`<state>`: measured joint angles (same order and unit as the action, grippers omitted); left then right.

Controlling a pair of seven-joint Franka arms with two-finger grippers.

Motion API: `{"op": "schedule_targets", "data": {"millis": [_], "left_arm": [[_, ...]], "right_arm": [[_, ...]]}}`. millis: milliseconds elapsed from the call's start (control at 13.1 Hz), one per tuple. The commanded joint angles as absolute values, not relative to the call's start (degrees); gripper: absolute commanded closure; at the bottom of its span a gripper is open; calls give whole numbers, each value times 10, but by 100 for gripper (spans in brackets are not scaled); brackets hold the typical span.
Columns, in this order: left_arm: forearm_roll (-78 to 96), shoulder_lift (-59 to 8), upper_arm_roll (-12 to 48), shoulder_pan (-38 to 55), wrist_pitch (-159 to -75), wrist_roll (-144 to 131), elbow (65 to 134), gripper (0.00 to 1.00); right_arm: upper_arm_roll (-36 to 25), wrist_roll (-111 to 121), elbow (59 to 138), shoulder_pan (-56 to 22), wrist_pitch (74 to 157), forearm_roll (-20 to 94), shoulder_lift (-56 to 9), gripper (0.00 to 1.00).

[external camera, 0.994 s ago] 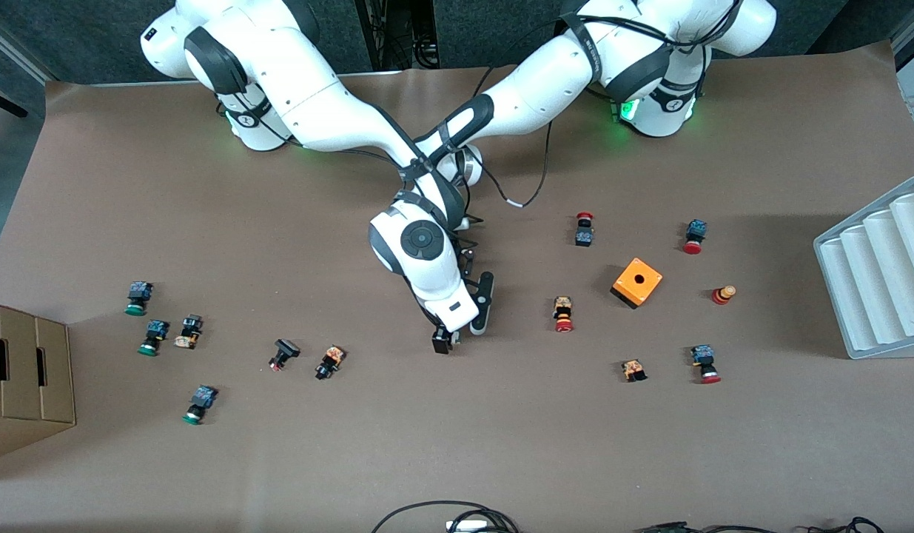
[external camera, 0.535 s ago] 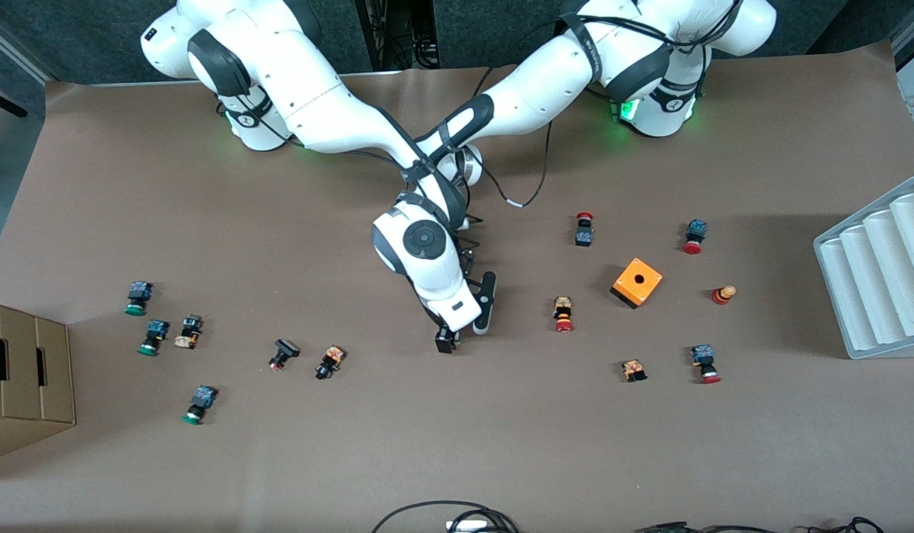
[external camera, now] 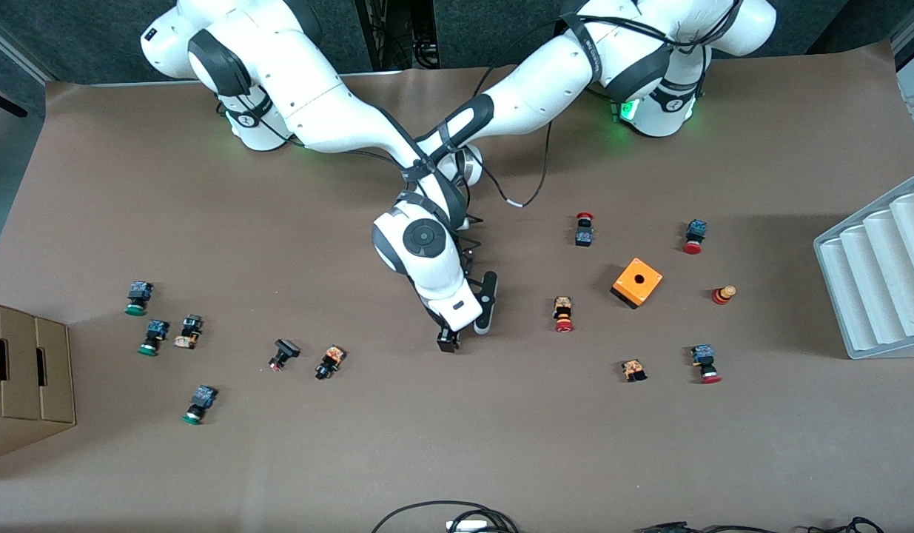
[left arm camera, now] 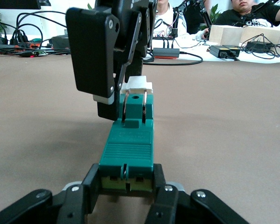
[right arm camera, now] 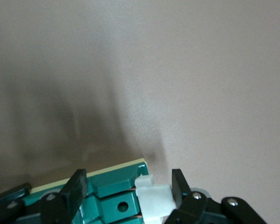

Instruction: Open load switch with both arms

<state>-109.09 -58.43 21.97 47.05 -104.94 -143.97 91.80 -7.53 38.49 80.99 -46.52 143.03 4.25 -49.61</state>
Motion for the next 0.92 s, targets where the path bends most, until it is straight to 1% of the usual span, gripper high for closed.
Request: {"op": "schedule_targets", "data": {"millis": [0,841], "left_arm": [[-1087,-597,215,476,-1038,-1455,915,72],[-1087,-596,215,476,-1038,-1455,915,72]], "right_arm": [[-84,393,800,-472,1439,58,-504,19],[-90,421,801,-468,1437,53,-498,19]]}}
